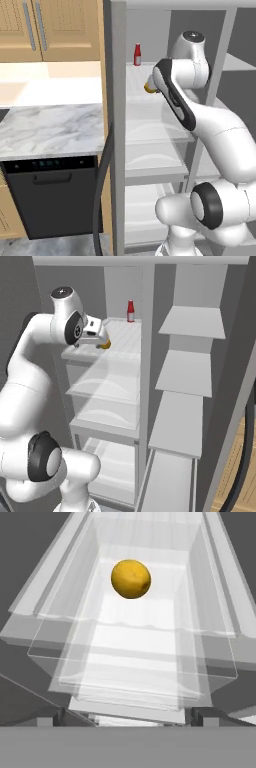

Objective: Take the lemon and mango from the fridge shelf and place them in the freezer drawer to begin freezing them.

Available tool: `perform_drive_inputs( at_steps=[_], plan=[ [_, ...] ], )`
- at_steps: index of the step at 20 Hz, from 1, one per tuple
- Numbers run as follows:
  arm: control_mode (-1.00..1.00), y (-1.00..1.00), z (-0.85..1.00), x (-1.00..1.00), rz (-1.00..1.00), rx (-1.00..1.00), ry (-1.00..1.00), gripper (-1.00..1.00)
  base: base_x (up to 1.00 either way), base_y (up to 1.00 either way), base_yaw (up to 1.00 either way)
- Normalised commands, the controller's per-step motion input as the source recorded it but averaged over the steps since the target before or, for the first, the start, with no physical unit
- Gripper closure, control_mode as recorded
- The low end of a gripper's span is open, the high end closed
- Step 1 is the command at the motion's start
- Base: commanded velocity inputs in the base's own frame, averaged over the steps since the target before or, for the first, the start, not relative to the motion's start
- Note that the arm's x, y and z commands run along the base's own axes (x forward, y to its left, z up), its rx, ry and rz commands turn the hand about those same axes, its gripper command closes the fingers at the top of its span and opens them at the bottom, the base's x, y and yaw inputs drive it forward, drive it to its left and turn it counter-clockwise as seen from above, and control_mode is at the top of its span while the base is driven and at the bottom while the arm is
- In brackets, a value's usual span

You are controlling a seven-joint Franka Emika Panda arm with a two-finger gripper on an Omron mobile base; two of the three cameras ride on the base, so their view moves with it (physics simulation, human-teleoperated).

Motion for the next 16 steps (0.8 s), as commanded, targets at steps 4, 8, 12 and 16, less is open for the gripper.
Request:
perform_drive_inputs(
  at_steps=[4, 8, 12, 16],
  plan=[
    [-1.0, 0.0, -0.24, 0.52, 0.01, 0.0, 0.06, -1.0, 0.0, 0.0, 0.0],
    [-1.0, 0.0, -0.16, 0.51, 0.02, 0.0, 0.04, -1.0, 0.0, 0.0, 0.0],
    [-1.0, 0.0, -0.11, 0.44, 0.02, 0.0, 0.01, -1.0, 0.0, 0.0, 0.0],
    [-1.0, 0.0, -0.05, 0.4, 0.02, 0.0, 0.0, -1.0, 0.0, 0.0, 0.0]
  ],
)
